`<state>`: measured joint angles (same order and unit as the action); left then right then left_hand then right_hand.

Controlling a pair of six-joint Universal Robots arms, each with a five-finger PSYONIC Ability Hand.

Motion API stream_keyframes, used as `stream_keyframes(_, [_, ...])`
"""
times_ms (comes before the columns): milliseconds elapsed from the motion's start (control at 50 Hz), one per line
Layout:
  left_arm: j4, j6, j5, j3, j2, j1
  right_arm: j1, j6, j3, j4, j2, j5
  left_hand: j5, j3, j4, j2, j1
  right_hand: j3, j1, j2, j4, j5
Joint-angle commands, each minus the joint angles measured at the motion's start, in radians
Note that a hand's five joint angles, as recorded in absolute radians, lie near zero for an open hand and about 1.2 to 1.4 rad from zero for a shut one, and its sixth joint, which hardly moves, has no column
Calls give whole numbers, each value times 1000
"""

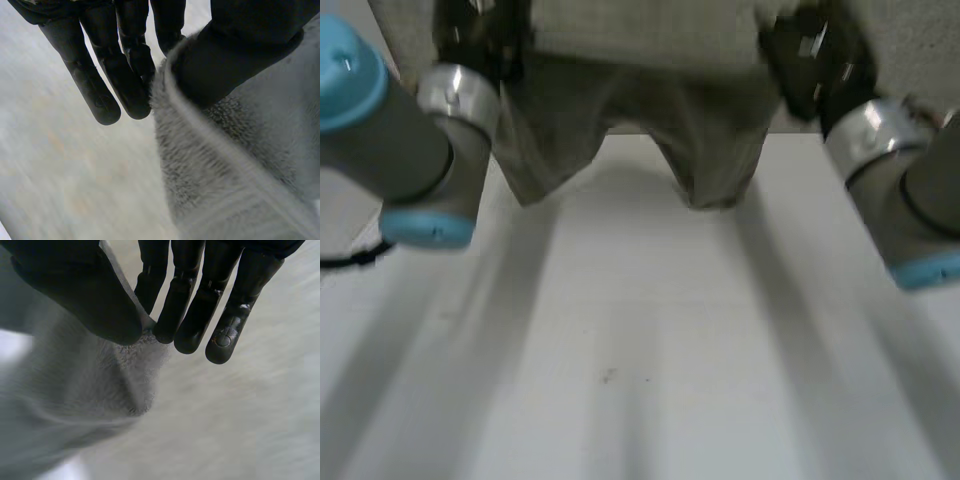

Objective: Fold the towel.

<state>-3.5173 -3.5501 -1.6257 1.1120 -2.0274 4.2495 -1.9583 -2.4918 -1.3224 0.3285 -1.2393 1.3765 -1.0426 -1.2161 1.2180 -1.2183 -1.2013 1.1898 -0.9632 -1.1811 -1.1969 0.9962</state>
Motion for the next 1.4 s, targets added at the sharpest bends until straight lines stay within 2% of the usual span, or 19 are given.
stream_keyframes(20, [8,-16,52,434,59,-2,-4,11,-240,-336,37,-33,-179,-180,178,-178,-195,206,-433,-215,-199,226])
stream_keyframes(60, [11,-33,63,555,46,-5,-4,13,-279,-371,61,-39,-179,-180,178,-178,-195,206,-433,-215,-199,226])
stream_keyframes(160, [9,-90,64,659,21,-33,-2,11,-359,-402,106,-43,-179,-180,178,-178,-195,206,-433,-215,-199,226])
stream_keyframes(320, [11,-107,50,715,79,-56,9,-7,-414,-396,84,-62,-179,-180,178,-178,-195,206,-433,-215,-199,226])
stream_keyframes(340, [11,-107,50,715,79,-56,10,-7,-428,-396,69,-71,-179,-180,178,-178,-195,45,-271,-53,-38,64])
stream_keyframes(360, [11,-107,50,730,97,-56,12,-9,-441,-393,48,-82,-179,-180,178,-178,-195,-250,24,242,258,-231])
stream_keyframes(380, [9,-107,53,741,110,-56,12,-9,-442,-393,47,-82,-179,-180,178,-178,-195,-253,27,245,261,-234])
stream_keyframes(420, [8,-107,53,749,116,-57,15,-27,-469,-355,6,-108,-179,-180,178,-178,-195,-563,337,555,570,-544])
stream_keyframes(440, [8,-107,53,755,118,-57,15,-27,-469,-355,6,-108,-179,-180,178,-178,-195,-565,338,556,572,-546])
stream_keyframes(480, [6,-107,53,761,118,-57,47,-73,-483,-274,-24,-126,-179,-180,178,-178,-195,-723,496,714,730,-704])
stream_keyframes(540, [3,-107,55,775,118,-50,106,-108,-494,-215,-64,-134,-179,-180,178,-178,-195,-770,543,761,777,-751])
stream_keyframes(640, [1,-108,53,784,119,-42,139,-110,-498,-178,-77,-145,-179,-180,178,-178,-195,-767,541,759,774,-748])
stream_keyframes(780, [-5,-107,55,793,125,-17,151,-101,-472,-160,-68,-284,-179,-180,178,-178,-195,-738,511,729,745,-719])
stream_keyframes(800, [-5,-107,55,793,125,-17,151,-101,-472,-160,-68,-284,-179,-180,178,-178,-195,-738,511,729,745,-719])
stream_keyframes(840, [-8,-108,55,793,125,-17,148,-99,-424,-154,-19,-324,-179,-180,178,-178,-195,-685,459,677,692,-666])
stream_keyframes(1020, [-17,-108,55,801,124,-16,134,-39,-261,-157,135,-326,-179,-180,178,-178,-195,-617,391,609,625,-598])
stream_keyframes(1060, [-18,-108,55,801,125,-16,134,-9,-193,-164,204,-321,-179,-180,178,-178,-195,-615,388,606,622,-595])
stream_keyframes(1220, [-35,-107,55,804,125,-14,133,-6,-55,-222,323,-317,-179,-180,178,-178,-195,-550,323,541,557,-531])
stream_keyframes(1400, [-51,-107,55,809,125,-11,119,-4,3,-276,391,-318,-179,-180,178,-178,-195,-532,306,524,539,-513])
